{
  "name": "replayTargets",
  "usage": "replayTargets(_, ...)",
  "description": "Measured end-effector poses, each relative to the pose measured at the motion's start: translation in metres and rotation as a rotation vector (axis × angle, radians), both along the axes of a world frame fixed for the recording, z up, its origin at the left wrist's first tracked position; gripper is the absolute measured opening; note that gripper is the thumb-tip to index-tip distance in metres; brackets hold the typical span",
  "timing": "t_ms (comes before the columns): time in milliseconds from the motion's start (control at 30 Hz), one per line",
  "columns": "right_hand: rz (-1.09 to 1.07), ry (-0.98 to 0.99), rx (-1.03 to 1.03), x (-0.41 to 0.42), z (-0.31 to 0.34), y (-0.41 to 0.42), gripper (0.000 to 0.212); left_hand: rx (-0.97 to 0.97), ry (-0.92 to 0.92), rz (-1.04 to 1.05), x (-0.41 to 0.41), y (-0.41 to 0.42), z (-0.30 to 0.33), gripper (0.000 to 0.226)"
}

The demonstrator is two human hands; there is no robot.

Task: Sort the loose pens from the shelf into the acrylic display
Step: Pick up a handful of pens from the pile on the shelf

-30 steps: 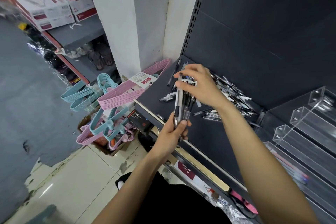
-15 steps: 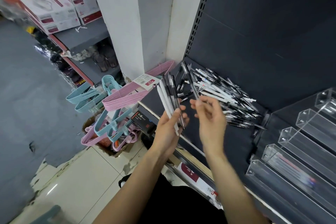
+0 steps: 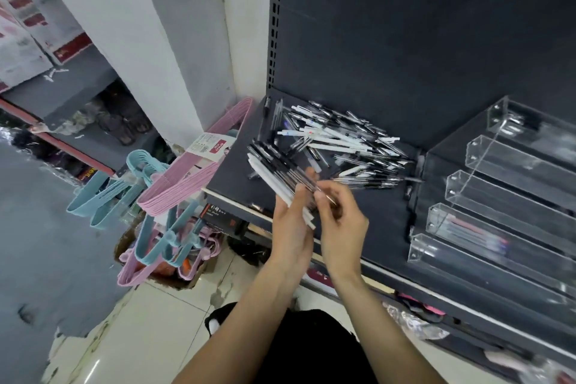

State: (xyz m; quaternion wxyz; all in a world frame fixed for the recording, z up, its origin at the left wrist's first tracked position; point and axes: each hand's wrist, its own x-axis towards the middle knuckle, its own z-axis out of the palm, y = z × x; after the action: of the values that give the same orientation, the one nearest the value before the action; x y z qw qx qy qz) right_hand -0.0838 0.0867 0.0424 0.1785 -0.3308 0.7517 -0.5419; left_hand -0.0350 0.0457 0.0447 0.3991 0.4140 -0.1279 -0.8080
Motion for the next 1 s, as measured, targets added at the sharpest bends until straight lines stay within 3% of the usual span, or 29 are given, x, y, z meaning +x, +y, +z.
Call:
replayTargets(200,-0.179,-0.033,0.015,-0.015,0.003,0.024,0.015,-0.172,-0.088,-0.284,-0.018,0.017,-0.004,0.031)
replayTargets(433,-0.319,-0.055,-0.041,-0.049,0.016,0.074,0.013,-0.224,0.054,-0.534,-0.05,0.046,0.007,0.025)
replayTargets(767,-0.174,0.318,0.077,-0.154,0.02,0.167,0.024,-0.38,-0.21,-0.466,-0.143,0.135,0.009,0.025)
replayTargets(1000,0.004,0.498,0.109,-0.241,0.042,0.218,0.019,-0.203,0.016,-0.334,-0.206,0.196,0.035,0.027)
